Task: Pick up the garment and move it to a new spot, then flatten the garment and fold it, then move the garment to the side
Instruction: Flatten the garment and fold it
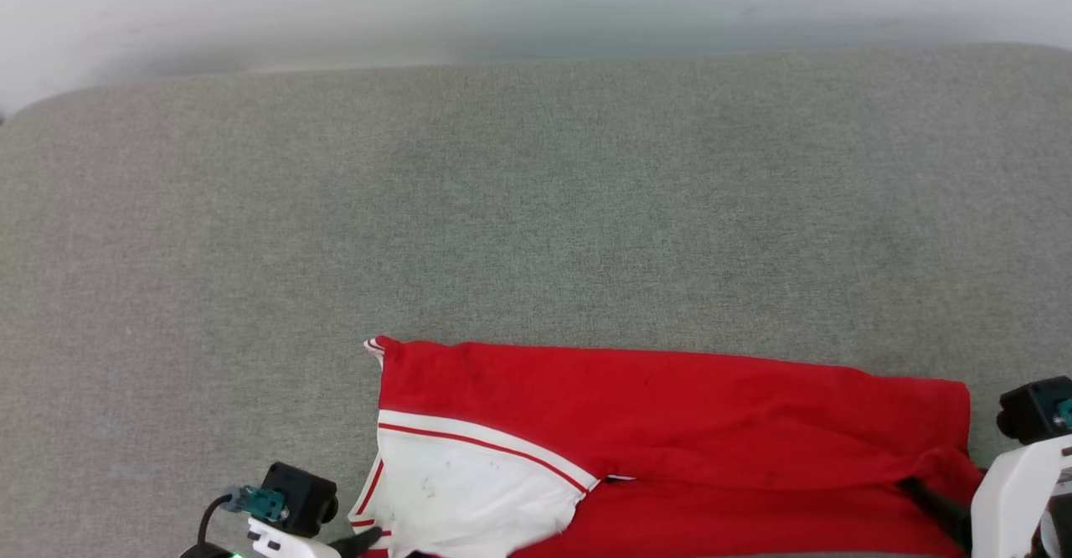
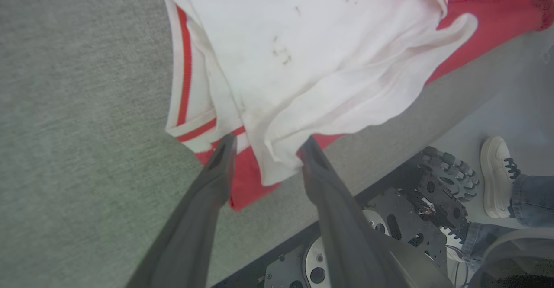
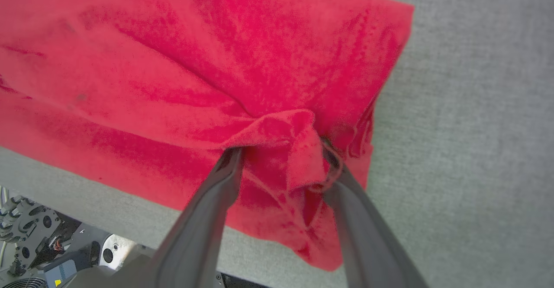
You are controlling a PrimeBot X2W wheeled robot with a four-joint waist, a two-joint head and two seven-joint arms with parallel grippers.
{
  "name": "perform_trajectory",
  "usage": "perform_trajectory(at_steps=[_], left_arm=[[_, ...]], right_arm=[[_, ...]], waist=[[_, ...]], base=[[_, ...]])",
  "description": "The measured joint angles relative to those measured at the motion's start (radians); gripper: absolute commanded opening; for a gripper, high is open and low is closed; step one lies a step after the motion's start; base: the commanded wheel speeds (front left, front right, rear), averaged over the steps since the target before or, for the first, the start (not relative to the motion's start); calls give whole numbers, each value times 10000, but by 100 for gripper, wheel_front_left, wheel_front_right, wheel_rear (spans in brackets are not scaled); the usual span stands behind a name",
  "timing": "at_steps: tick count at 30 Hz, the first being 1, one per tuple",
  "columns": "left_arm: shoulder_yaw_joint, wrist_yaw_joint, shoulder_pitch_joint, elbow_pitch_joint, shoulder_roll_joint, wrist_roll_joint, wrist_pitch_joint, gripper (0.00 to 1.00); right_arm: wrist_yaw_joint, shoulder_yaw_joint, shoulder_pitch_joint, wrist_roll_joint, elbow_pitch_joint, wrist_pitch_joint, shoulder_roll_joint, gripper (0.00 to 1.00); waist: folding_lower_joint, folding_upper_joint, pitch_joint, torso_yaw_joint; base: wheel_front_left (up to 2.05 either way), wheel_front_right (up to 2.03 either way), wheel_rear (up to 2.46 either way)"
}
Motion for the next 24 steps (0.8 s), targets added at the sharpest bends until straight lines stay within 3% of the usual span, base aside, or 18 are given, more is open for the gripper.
perform_trajectory(at_steps=[8, 11, 18, 24], left_arm=[[924, -17, -160, -215, -360, 90, -1875, 100], [1498, 242, -279, -405, -522, 215, -2817, 100], [2667, 1298, -329, -343, -1185, 1346, -5616, 100], [3545, 1873, 103, -314, -1975, 2709, -6136, 100]], right_arm=[[-2, -612, -9, 579, -723, -523, 96, 100], [-2, -1060, -8, 558, -1147, -485, 297, 100], [-2, -2483, 358, -113, -1513, 128, 1532, 100], [-2, -3870, 850, -955, -1553, 562, 2778, 100]], waist=[[0, 0, -504, -36], [0, 0, -703, -21], [-1, 0, -1058, 38], [0, 0, -1131, 188]], base=[[0, 0, 0], [0, 0, 0], [0, 0, 0], [0, 0, 0]])
